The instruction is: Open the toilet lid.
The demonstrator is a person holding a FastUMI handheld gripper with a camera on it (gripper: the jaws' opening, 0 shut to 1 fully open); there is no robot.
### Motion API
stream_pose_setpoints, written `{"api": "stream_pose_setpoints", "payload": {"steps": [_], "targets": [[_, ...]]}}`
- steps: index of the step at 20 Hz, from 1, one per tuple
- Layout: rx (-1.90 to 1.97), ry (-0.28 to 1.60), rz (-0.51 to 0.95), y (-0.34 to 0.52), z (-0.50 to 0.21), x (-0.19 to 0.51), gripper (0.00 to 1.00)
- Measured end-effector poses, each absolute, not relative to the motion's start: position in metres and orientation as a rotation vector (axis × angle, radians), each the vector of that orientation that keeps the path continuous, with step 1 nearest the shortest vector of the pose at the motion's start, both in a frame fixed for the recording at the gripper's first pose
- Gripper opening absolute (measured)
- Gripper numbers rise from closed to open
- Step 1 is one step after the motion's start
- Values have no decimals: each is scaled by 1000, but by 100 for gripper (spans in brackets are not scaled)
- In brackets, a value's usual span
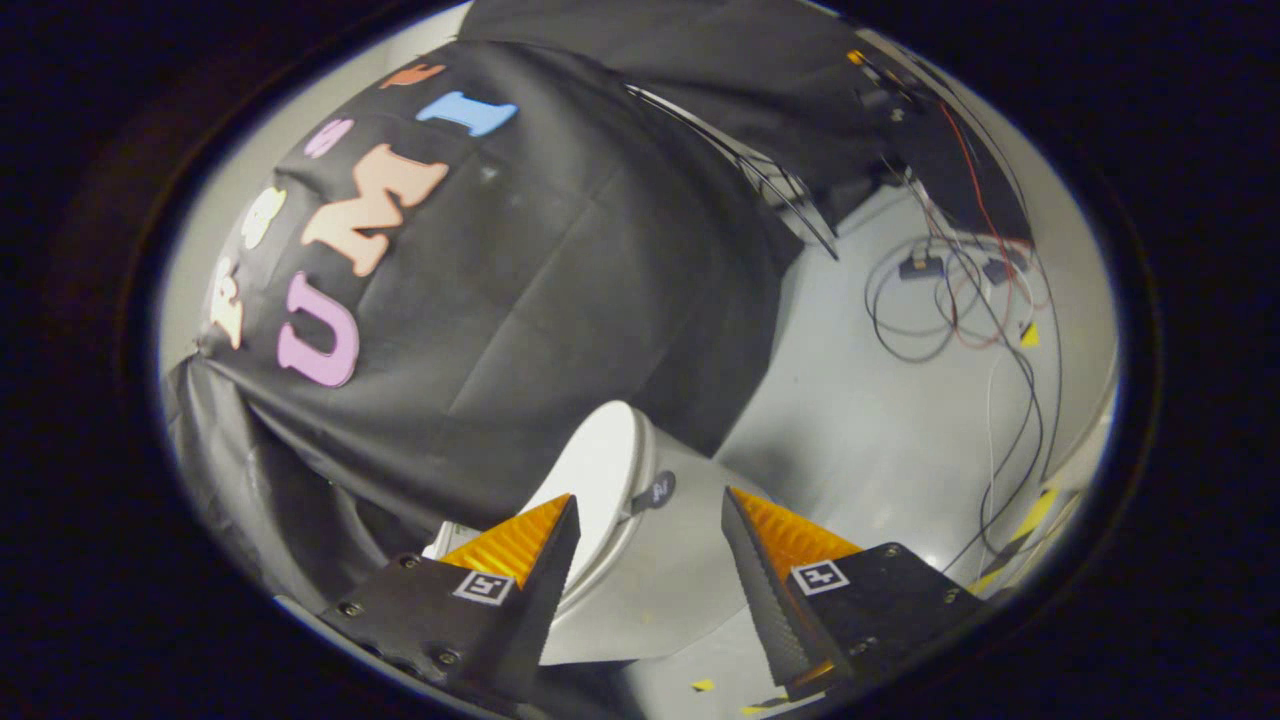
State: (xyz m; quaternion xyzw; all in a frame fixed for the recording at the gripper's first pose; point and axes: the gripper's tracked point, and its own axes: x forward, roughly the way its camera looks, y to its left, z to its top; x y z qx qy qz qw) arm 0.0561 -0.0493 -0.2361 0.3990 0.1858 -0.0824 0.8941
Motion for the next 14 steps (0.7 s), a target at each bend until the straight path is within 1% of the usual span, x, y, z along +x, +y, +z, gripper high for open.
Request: {"api": "stream_pose_setpoints", "payload": {"steps": [2,5,7,8,11,14], "targets": [[906,389,-166,-40,-252,66,85],[1016,331,-187,-29,-265,98,85],[1080,295,-210,-25,-273,123,76],[1111,264,-216,-25,-274,134,73],[1203,207,-274,-30,-284,157,73],[1226,245,-298,-23,-307,170,73]]}}
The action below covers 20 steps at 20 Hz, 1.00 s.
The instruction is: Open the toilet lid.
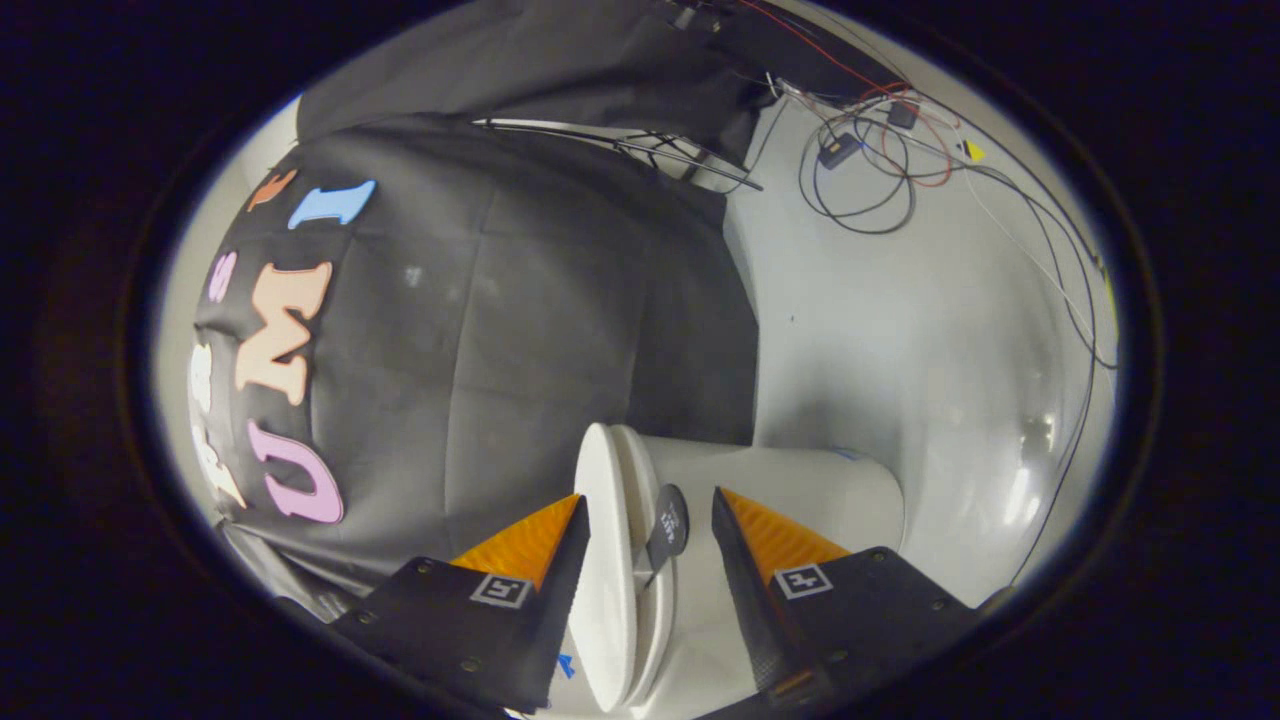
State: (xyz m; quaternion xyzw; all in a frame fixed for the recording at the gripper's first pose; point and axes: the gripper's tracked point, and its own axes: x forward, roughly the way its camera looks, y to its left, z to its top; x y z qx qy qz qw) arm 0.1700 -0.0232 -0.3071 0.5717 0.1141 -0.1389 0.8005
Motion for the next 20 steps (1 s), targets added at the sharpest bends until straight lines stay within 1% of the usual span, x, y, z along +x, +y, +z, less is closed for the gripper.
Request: {"api": "stream_pose_setpoints", "payload": {"steps": [3,5,6,7,11,15,20], "targets": [[1262,269,-265,-14,-315,184,73],[1297,291,-229,-2,-317,193,39],[1290,305,-252,-2,-324,196,35],[1293,292,-244,-2,-323,195,18],[1349,235,-202,3,-308,195,17],[1205,243,-198,7,-301,195,17],[1099,201,-150,26,-247,199,17]]}}
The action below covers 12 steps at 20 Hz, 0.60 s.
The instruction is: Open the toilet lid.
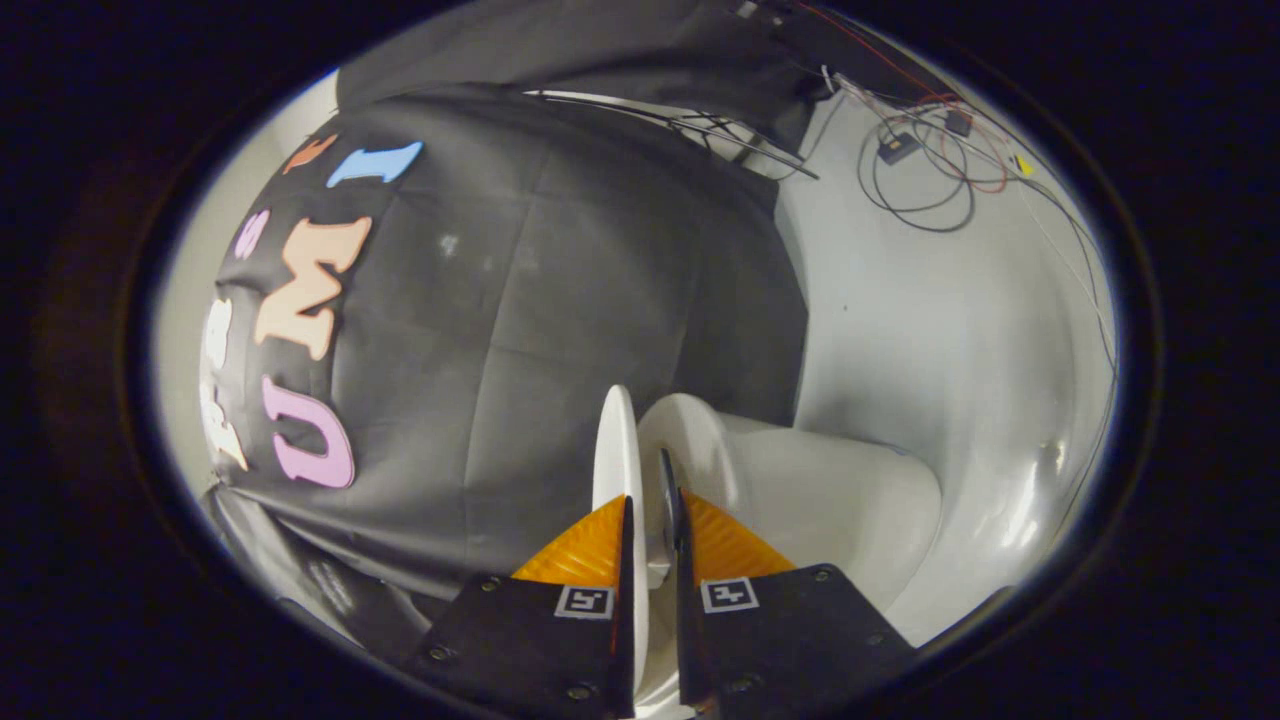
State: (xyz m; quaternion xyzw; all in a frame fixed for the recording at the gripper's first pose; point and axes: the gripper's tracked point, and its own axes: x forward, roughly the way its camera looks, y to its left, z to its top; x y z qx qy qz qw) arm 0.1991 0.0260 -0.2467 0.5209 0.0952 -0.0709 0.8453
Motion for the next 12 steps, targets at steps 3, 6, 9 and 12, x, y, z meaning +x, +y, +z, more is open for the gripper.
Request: {"api": "stream_pose_setpoints", "payload": {"steps": [3,6,9,12], "targets": [[1016,176,-131,46,-210,201,17],[938,146,-78,83,-161,203,17],[840,134,-56,118,-121,199,17],[748,115,-19,164,-83,195,17]]}}
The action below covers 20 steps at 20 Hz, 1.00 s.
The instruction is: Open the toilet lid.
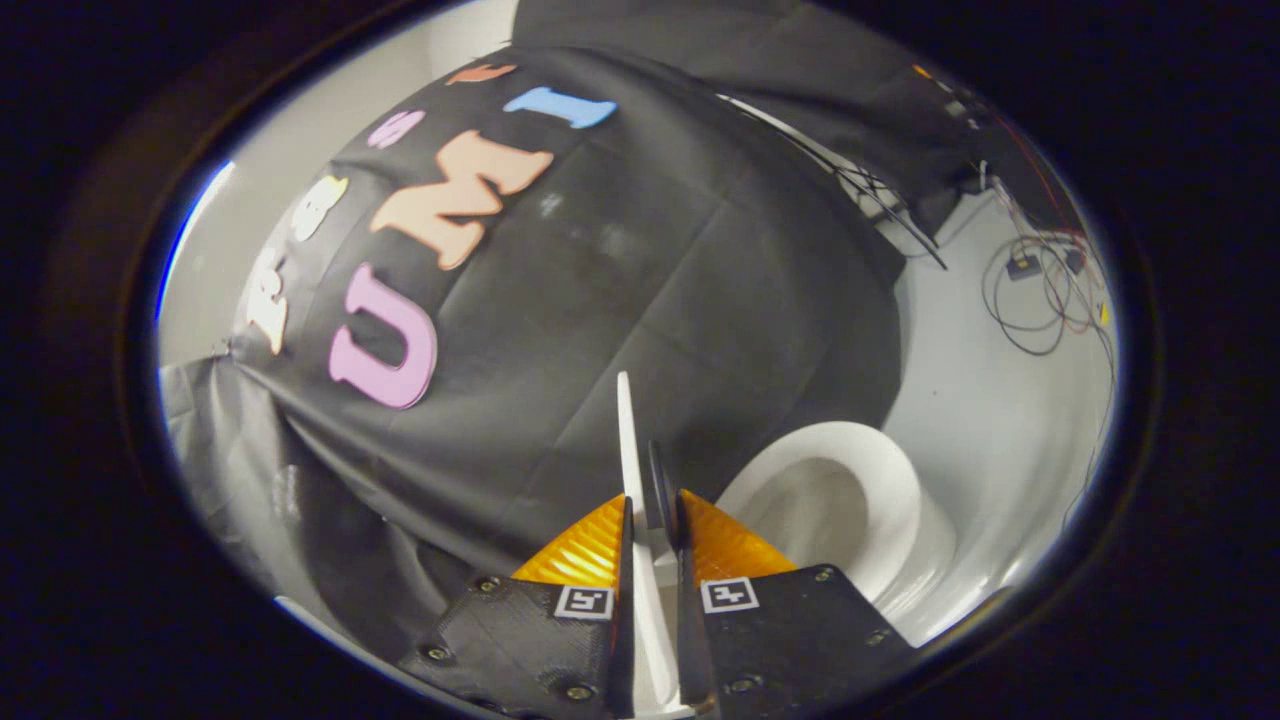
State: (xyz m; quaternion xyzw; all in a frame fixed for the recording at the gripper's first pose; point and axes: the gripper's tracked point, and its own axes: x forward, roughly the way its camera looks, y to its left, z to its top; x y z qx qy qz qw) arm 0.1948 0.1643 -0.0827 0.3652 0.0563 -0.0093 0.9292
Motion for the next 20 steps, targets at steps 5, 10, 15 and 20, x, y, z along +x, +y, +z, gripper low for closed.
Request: {"api": "stream_pose_setpoints", "payload": {"steps": [5,10,15,20], "targets": [[553,126,9,232,-42,187,17],[337,140,75,288,-21,183,17],[329,84,176,344,-11,174,18],[321,61,261,396,-11,168,18]]}}
